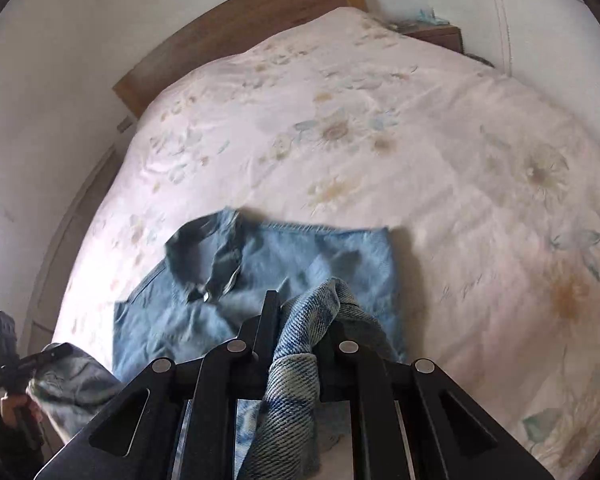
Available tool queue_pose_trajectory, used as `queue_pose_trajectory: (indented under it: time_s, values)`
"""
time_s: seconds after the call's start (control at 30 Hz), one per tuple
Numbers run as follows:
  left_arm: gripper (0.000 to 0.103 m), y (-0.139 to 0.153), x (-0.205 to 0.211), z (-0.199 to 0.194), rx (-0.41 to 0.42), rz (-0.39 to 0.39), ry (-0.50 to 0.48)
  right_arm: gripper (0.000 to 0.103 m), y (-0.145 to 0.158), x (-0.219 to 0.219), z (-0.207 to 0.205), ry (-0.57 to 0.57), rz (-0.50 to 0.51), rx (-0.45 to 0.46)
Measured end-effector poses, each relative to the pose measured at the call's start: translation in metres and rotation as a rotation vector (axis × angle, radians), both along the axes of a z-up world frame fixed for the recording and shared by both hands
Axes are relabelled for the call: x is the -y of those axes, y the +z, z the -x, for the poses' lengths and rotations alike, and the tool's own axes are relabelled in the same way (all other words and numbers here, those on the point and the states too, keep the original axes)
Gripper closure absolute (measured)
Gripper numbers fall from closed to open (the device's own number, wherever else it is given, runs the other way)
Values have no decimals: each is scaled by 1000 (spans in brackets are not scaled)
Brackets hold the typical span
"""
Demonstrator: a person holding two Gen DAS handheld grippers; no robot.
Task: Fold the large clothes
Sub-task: 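Grasp the hem with the right tool while the left tool grasps the hem, then lift the hem with both tools and fold it up onto the collar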
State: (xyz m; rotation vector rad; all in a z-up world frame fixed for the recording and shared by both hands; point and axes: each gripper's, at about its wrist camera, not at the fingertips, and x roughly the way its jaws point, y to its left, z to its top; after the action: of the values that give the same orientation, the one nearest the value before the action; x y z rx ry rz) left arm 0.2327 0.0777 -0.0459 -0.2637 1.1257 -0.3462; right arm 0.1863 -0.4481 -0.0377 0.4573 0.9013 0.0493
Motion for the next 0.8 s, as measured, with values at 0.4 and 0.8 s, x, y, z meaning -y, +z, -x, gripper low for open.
queue_pose_trajectory:
  time_s: [0.4, 0.8]
  values:
    - [95, -86, 9, -56, -183, -109, 56, 84, -85, -7, -75, 23, 76, -285]
    - [75, -69, 9, -44, -219, -142, -22, 32, -83, -21, -50, 168, 5, -329]
